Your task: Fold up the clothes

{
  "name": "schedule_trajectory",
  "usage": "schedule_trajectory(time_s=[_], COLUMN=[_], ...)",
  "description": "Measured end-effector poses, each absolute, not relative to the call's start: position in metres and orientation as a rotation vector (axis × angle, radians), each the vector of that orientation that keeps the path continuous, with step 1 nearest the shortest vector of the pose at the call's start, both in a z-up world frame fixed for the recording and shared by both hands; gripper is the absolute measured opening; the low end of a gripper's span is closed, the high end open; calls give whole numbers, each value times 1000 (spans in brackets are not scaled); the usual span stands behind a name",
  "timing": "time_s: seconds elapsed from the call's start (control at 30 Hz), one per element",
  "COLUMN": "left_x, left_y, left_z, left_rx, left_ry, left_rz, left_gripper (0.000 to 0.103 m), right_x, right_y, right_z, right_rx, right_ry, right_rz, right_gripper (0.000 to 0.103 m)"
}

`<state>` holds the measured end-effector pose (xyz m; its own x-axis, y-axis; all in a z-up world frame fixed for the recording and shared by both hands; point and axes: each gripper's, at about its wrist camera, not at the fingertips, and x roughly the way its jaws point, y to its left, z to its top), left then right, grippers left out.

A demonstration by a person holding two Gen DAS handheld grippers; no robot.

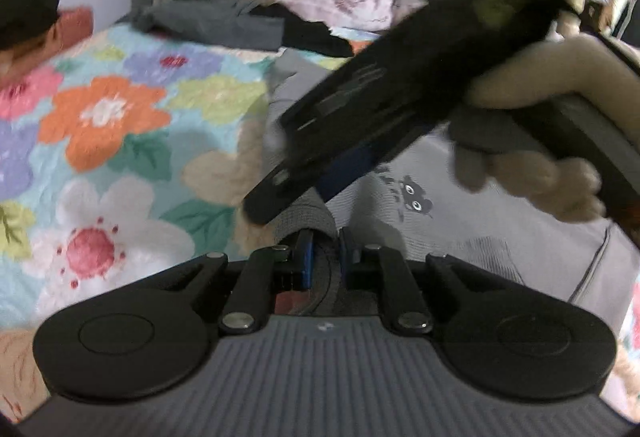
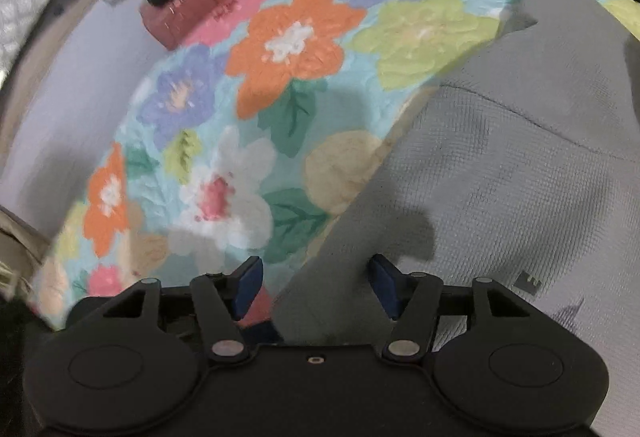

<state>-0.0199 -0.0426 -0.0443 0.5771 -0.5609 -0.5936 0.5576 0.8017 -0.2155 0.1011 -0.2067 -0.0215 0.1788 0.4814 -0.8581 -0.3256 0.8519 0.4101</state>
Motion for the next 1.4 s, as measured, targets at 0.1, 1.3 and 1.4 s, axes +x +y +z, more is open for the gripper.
schedule_trajectory(time_s=[0.1, 1.3, 1.4], left_x=[-27, 15, 18], left_y=[-50, -1, 15], left_z=[-43, -57, -54], left_rx=[131, -9, -77], left_ry=[665, 809, 816], left_rz=[-591, -415, -355], left_gripper=[12, 4, 21], right_x=[97, 69, 65], right_y=[-198, -330, -348], right_z=[-24, 0, 9], right_rx=[18, 34, 5], right_ry=[1185, 981, 969], right_rz=[613, 395, 365], right_gripper=[40, 52, 52])
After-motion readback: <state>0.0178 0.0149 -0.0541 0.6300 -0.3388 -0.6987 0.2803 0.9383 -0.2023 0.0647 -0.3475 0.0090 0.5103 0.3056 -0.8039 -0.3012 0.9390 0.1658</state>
